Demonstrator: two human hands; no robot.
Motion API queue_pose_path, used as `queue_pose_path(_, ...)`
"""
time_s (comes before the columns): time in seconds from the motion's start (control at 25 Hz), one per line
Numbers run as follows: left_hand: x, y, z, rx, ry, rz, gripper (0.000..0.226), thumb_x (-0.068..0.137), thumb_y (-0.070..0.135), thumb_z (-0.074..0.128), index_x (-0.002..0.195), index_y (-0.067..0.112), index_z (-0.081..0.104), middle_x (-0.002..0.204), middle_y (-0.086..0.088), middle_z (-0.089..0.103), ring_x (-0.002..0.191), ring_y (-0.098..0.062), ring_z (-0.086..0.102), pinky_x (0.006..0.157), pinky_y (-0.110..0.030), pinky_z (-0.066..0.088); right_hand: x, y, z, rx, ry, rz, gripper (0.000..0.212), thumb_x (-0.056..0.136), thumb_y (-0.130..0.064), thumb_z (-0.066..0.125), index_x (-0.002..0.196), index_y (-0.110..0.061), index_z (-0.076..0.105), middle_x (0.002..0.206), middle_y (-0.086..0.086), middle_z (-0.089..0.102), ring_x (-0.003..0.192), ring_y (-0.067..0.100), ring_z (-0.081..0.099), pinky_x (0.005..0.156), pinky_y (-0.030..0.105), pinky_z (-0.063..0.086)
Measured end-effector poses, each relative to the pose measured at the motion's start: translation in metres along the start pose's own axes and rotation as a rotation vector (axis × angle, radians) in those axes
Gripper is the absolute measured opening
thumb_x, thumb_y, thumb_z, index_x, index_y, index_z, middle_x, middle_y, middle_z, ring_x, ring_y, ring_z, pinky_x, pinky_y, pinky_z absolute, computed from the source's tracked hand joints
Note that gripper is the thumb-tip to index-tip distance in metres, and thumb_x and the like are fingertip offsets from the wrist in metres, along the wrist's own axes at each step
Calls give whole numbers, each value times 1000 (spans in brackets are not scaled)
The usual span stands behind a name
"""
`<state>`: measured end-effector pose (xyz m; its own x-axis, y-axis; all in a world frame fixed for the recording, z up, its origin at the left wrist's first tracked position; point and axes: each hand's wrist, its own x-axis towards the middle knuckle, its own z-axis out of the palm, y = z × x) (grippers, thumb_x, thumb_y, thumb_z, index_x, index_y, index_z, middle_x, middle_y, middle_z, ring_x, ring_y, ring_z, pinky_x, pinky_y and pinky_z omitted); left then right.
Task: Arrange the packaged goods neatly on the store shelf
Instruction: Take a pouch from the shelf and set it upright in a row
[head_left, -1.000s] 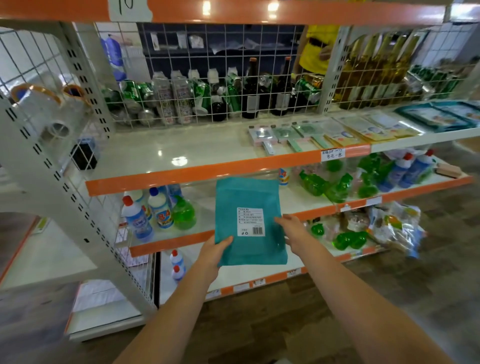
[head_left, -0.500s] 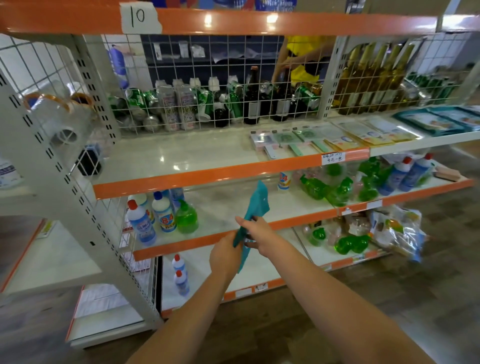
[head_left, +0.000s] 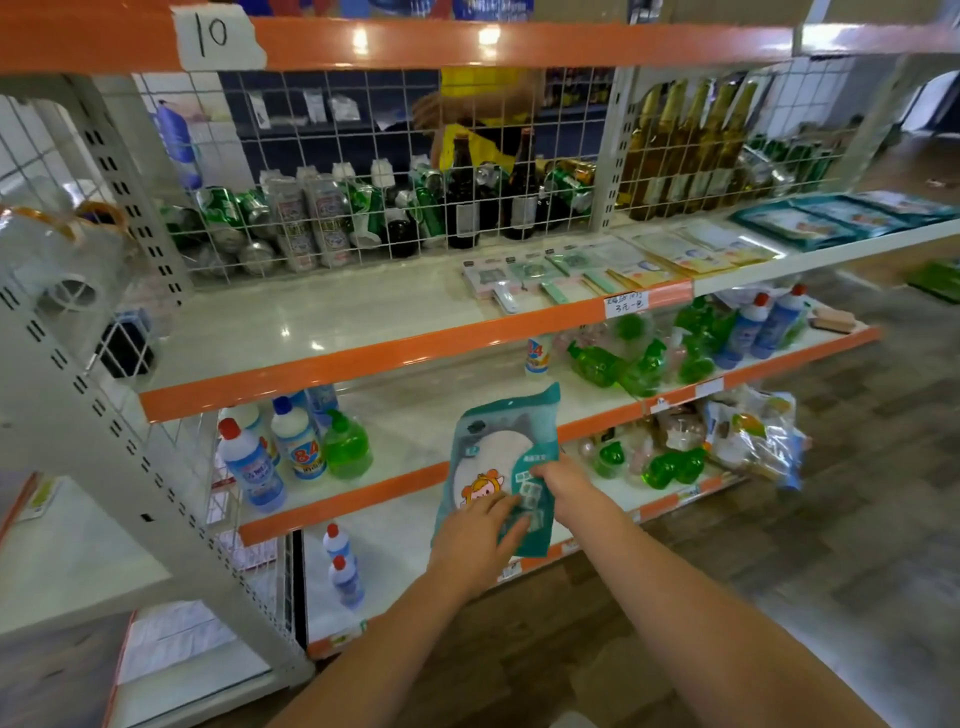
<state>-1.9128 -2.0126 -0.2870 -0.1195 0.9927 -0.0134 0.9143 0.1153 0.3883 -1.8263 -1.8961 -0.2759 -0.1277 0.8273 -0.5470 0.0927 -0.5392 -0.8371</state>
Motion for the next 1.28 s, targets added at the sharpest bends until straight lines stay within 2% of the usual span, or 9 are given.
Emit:
queue_pose_path(0.08, 11, -2, 4, -1, 0, 51, 44, 100, 47, 26, 137, 29, 43, 141, 7, 46, 124, -10, 46, 101, -28, 39, 3, -4, -26, 65, 30, 9, 16, 89, 8, 49, 101, 1, 56, 86, 16, 61, 75, 28, 59, 70, 39, 51)
queue_pose_path(0.16, 27, -2, 4, -20, 3, 41, 45, 100, 47, 25, 136, 27, 45, 138, 7, 48, 124, -11, 46, 102, -29, 38, 2, -11, -56, 127, 66, 4, 11, 90, 6, 50, 97, -2, 54, 79, 12, 59, 68, 24, 57, 64, 34, 48)
queue_pose_path(0.32, 72, 24, -3, -50, 34, 33, 45, 100, 46, 30, 136, 22, 44, 138, 2, 48, 125, -14, 45, 103, -28, 38, 0, -27, -125, 257, 155, -47, 15, 91, 5, 51, 104, -2, 54, 82, 12, 61, 70, 25, 59, 65, 36, 50)
queue_pose_path(0.48, 116, 70, 0, -48, -2, 103, 43, 101, 41, 31, 136, 21, 43, 139, -2, 47, 126, -19, 45, 102, -32, 37, 2, -32, -189, 283, 278, -61, 20, 91, 3, 52, 111, 1, 55, 92, 15, 63, 73, 25, 60, 80, 45, 51)
queue_pose_path(0.68, 164, 130, 37, -16, -90, 178, 42, 100, 41, 32, 132, 17, 48, 136, -3, 49, 123, -21, 46, 101, -32, 36, 2, -37, -269, 344, 381, -58, 17, 92, 3, 51, 109, 3, 55, 85, 13, 65, 74, 26, 63, 69, 41, 53)
queue_pose_path(0.96, 232, 225, 62, 14, -142, 307, 43, 100, 39, 35, 131, 12, 48, 136, -8, 48, 126, -25, 42, 106, -34, 32, 9, -68, -378, 433, 491, -110, 13, 93, 3, 49, 105, 2, 54, 84, 14, 63, 74, 26, 61, 73, 43, 52)
queue_pose_path(1.12, 270, 274, 76, 30, -161, 326, 45, 98, 43, 37, 132, 16, 49, 137, -8, 49, 126, -26, 45, 106, -37, 35, 15, -77, -431, 467, 548, -102, 5, 93, 2, 50, 94, -1, 54, 82, 13, 63, 71, 26, 62, 63, 39, 52)
queue_pose_path(1.28, 297, 320, 88, 31, -207, 386, 44, 99, 41, 35, 127, 12, 52, 132, -12, 52, 122, -28, 47, 102, -36, 37, 26, -83, -477, 491, 590, -97, 6, 93, 2, 51, 92, -2, 55, 82, 13, 64, 71, 26, 62, 63, 39, 51)
